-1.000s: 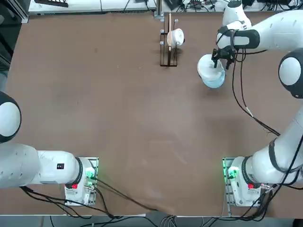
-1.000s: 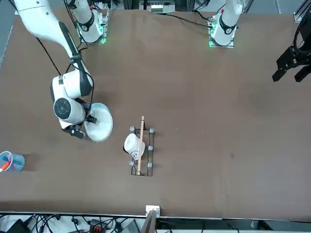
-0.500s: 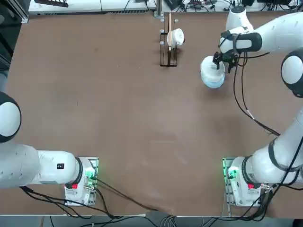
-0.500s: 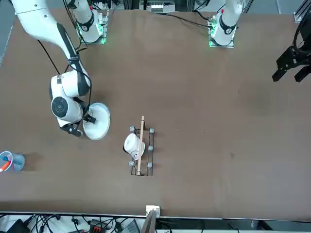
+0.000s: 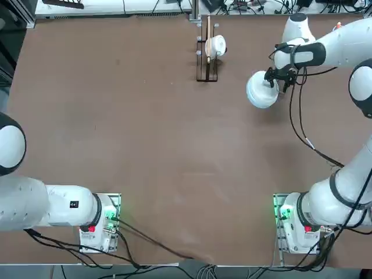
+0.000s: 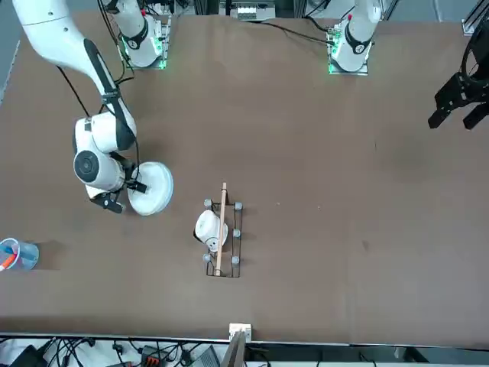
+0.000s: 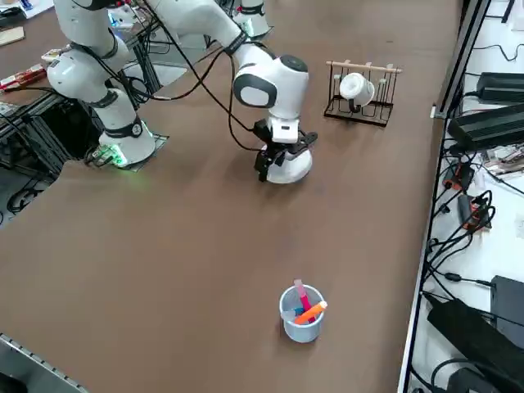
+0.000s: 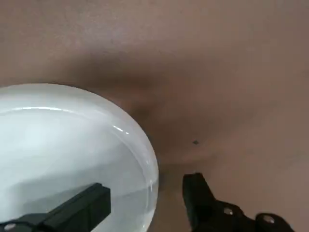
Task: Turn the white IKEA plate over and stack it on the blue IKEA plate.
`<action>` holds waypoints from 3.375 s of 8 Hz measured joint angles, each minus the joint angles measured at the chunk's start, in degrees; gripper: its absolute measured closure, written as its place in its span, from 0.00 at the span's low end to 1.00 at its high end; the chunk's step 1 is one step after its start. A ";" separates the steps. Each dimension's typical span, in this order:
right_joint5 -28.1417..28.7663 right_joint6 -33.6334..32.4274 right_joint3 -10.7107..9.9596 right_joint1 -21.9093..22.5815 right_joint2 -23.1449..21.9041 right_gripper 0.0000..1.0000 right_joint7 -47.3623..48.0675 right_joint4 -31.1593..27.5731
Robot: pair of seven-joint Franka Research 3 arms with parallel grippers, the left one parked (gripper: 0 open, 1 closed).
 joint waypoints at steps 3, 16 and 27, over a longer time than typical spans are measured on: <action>0.01 0.11 0.66 0.25 -0.01 0.00 0.00 0.00; 10.93 -32.47 3.41 1.49 -11.16 0.00 -14.62 24.89; 13.20 -59.12 2.91 -3.90 -12.35 0.00 -30.95 49.88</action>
